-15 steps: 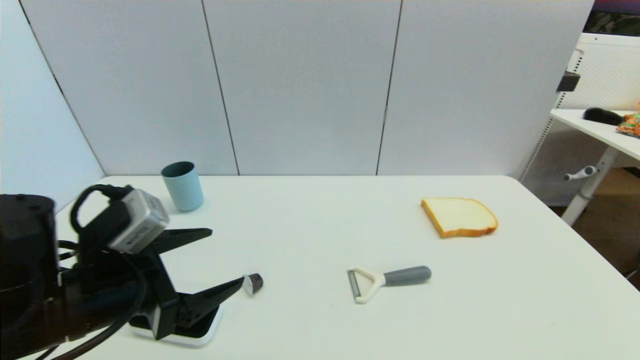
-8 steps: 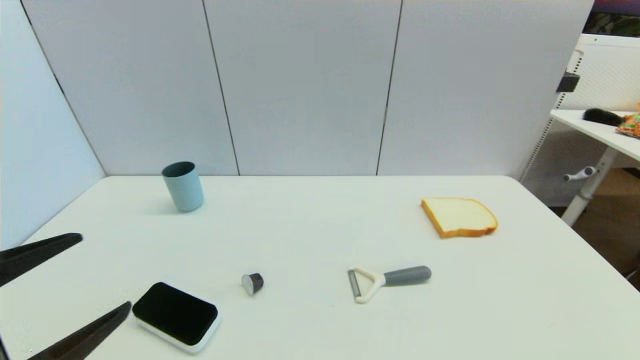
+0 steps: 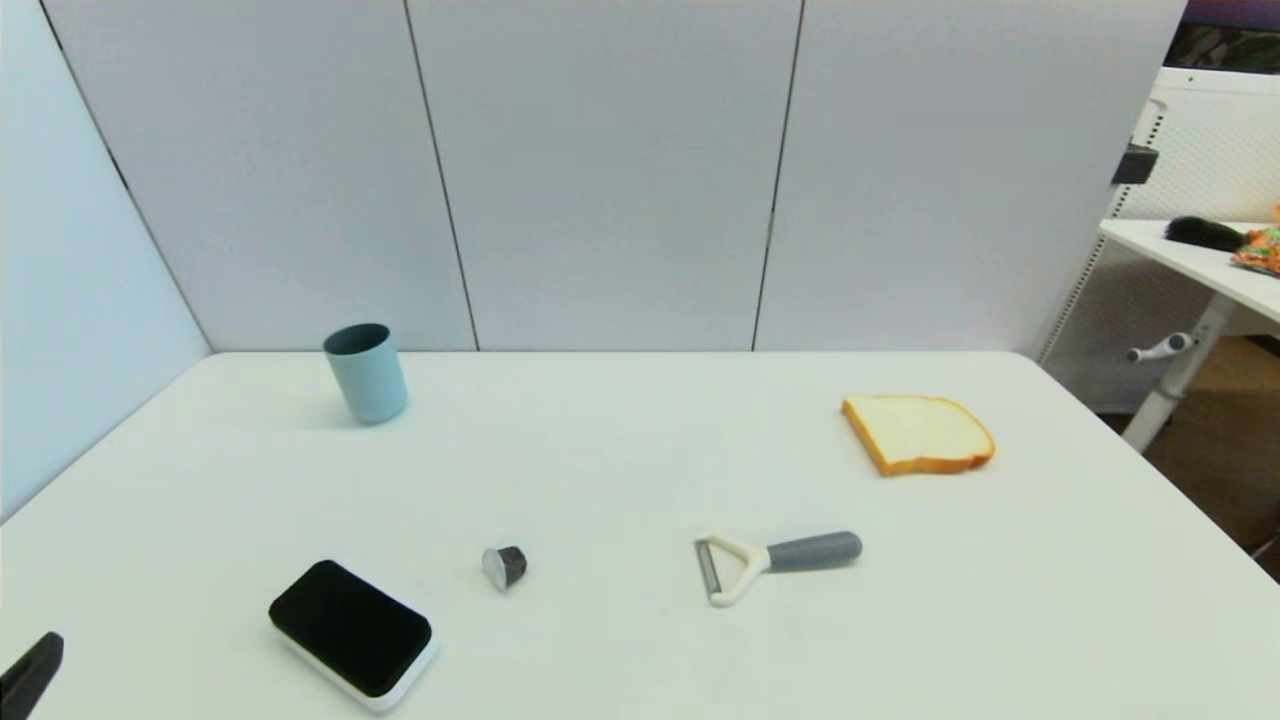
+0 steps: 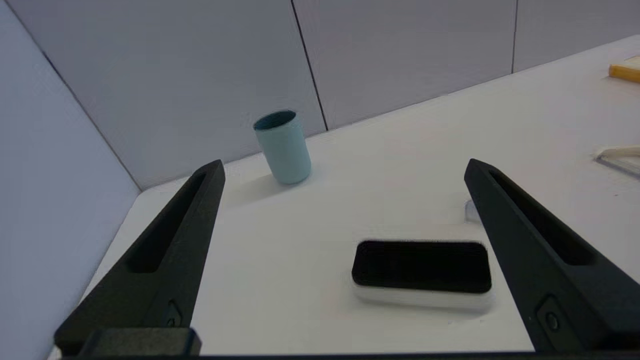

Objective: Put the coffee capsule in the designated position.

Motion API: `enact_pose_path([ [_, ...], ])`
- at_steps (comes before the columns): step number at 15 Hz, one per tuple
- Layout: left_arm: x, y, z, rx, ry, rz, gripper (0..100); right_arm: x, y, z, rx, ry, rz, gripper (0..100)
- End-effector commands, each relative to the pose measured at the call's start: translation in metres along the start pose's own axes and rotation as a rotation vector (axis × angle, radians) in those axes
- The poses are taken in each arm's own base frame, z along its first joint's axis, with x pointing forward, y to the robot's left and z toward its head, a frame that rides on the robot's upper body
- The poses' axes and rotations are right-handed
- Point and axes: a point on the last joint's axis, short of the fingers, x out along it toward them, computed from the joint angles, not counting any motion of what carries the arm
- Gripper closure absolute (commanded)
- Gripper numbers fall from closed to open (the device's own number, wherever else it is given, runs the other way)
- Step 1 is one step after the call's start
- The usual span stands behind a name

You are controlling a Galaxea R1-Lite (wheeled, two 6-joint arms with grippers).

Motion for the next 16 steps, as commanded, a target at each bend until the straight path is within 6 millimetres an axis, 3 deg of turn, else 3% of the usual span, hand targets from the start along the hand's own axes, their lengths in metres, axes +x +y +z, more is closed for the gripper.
enact_pose_path([
  [1,-0.017,-0.012,-0.032,-0.002,-0.022,0.015,0,0.000,0.000,0.000,0.000,0.001,0.001,0],
  [4,-0.024,-0.018,-0.062,-0.019,0.038,0.095,0,0.000,0.000,0.000,0.000,0.001,0.001,0],
  [8,-0.034,-0.024,-0.085,-0.076,0.192,0.162,0,0.000,0.000,0.000,0.000,0.001,0.001,0],
  [16,-0.034,-0.024,-0.085,-0.087,0.185,0.156,0,0.000,0.000,0.000,0.000,0.001,0.001,0],
])
